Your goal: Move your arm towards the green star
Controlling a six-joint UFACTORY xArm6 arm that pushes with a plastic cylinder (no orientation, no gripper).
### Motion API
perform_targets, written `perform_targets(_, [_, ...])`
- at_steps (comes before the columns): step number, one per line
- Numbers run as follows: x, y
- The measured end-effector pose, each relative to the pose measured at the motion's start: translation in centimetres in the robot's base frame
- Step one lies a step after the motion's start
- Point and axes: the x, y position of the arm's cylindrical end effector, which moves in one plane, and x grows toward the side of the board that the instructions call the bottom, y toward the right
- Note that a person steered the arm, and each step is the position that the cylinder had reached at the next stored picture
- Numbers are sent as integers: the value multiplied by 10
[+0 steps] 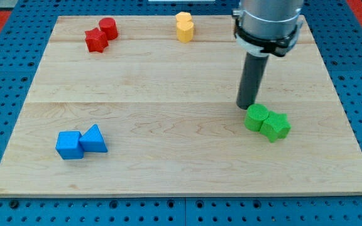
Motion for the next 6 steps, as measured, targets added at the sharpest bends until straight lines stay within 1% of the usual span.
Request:
perform_targets(1, [-10,43])
perform_targets(2, [-31,81])
perform_targets(3, [-12,140])
perform_targets(4, [22,195])
perform_targets(5, [75,205])
perform_targets(6, [104,181])
